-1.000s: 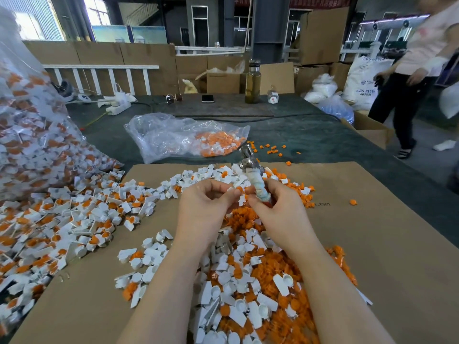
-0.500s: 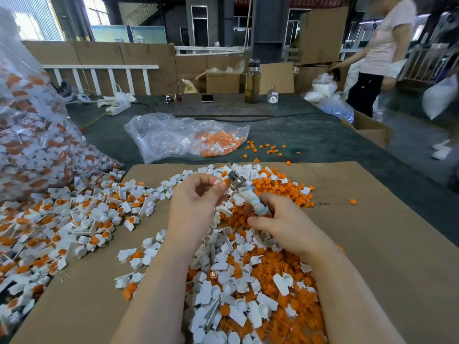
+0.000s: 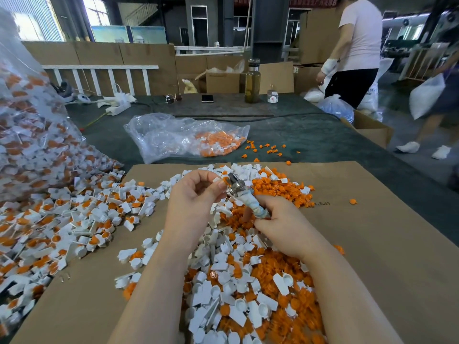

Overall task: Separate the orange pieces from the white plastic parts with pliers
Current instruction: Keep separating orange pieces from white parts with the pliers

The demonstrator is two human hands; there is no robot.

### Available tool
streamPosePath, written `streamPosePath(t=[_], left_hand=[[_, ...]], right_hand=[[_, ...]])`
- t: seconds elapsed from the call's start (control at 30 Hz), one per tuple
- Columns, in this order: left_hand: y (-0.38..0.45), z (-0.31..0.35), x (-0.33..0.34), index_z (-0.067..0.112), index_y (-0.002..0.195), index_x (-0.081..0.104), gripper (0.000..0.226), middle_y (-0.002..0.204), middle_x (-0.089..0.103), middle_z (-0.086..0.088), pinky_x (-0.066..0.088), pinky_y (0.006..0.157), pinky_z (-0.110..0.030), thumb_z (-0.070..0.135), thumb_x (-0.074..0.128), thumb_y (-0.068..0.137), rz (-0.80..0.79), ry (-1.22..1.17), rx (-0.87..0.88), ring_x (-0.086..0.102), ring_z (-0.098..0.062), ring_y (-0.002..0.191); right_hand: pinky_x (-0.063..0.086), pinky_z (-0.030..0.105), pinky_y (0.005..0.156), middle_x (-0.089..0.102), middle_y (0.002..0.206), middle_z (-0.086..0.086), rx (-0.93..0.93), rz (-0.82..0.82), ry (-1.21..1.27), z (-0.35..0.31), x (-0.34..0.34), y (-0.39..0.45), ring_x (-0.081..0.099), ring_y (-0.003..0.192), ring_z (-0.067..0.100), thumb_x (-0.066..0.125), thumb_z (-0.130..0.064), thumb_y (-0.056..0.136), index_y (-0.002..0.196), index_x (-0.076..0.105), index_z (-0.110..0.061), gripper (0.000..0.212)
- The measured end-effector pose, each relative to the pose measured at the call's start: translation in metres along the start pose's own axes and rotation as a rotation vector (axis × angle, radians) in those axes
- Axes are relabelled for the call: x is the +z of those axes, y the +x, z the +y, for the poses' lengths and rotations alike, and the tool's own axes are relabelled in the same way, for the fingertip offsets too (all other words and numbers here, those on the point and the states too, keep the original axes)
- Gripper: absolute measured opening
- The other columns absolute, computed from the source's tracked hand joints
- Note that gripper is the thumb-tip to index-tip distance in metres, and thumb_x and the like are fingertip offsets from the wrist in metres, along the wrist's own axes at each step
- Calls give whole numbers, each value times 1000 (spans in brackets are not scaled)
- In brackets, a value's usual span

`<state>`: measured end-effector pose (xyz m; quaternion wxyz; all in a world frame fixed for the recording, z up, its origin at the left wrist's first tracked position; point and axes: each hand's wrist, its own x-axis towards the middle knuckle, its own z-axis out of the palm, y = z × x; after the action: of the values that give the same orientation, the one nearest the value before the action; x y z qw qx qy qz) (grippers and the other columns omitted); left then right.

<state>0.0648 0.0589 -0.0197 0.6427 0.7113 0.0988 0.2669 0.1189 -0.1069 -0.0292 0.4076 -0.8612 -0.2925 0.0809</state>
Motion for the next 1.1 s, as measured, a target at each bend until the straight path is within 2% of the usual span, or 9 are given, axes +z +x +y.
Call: streamPosePath(t=[0.17,0.37,0.47,0.53,0.6,0.73,0.83,0.9,1.1], left_hand=[[-1,1,1,10,86,68,9,68,70,8,52,65,-12,4,66,91,0,-11,3,65,0,65],[2,-2,0,7,88,68,4,67,70,8,51,63,-11,5,66,92,-1,-5,-23,64,1,63],[5,-5,-3,8,87,67,5,67,71,5,55,65,-17,6,66,92,-22,-60,-115,67,-5,65],[6,-7,-5,7,88,67,4,71,73,1,59,67,-23,7,65,92,-19,-209,-235,70,-11,68],[9,-6,-12,5,95,68,7,82,77,-5,60,64,-22,9,66,89,57,-426,-363,74,-13,73],[16,-7,-39,4,105,68,17,87,78,-9,58,61,-18,11,66,89,391,-889,-510,75,-12,79],[20,-12,-63,2,111,62,17,80,77,-10,58,62,-18,10,57,97,577,-1274,-500,75,-11,73],[21,-14,-74,-2,112,59,17,80,75,-13,57,55,-21,9,52,100,656,-1474,-454,74,-15,67],[21,-15,-80,-6,113,57,17,90,76,-18,59,57,-34,3,49,101,730,-1678,-310,76,-21,75]], right_hand=[[45,41,56,57,69,-4,2,19,-16,2,2,2,47,53,5,55,-8,86,88,64,-23,18],[49,47,63,62,76,-2,-2,38,-87,3,4,3,57,66,17,56,-11,85,84,63,-23,14],[51,45,62,62,76,-4,-10,57,-121,3,7,4,57,67,15,56,-15,83,84,62,-24,11],[51,44,62,61,75,-5,-16,92,-158,4,9,4,56,68,14,56,-18,82,83,61,-25,8],[51,44,62,62,76,-5,-13,131,-197,5,10,5,56,69,13,56,-22,82,85,61,-25,6],[48,34,54,61,71,-9,12,227,-222,11,9,7,56,64,9,56,-24,85,86,59,-29,5],[38,27,50,58,69,-11,28,295,-235,13,9,8,54,63,8,57,-23,84,80,54,-32,11],[39,28,51,59,71,-13,41,324,-247,14,9,9,54,66,7,56,-23,84,81,53,-34,11],[35,24,48,58,67,-13,83,390,-260,18,9,10,54,62,7,57,-26,86,79,53,-33,11]])
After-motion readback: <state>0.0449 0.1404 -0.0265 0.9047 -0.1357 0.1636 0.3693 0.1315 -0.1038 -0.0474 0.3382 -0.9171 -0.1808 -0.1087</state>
